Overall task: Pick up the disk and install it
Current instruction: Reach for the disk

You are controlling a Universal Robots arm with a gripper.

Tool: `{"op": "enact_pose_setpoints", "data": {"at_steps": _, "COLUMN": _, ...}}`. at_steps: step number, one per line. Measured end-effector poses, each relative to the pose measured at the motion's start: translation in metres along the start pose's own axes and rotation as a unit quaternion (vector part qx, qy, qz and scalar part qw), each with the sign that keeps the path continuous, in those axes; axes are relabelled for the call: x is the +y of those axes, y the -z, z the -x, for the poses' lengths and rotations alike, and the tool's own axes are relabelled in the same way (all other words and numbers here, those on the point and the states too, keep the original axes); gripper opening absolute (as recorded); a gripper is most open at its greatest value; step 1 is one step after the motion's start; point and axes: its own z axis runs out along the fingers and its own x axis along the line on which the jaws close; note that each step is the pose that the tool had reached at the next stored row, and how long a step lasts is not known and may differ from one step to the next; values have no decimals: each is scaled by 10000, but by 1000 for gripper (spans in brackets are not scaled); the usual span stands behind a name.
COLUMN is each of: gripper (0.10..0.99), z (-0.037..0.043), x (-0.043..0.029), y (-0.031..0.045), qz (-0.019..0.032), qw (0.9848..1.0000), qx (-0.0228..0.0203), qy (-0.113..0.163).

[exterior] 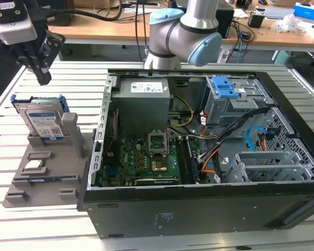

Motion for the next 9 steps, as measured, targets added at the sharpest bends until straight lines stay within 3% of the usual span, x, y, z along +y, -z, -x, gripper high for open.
{"op": "enact_pose_setpoints", "data": {"at_steps": 9, "gripper": 106, "z": -201, "x": -15, "y": 5, "qz": 0, "qw": 10000, "qx": 0, "qy": 0}}
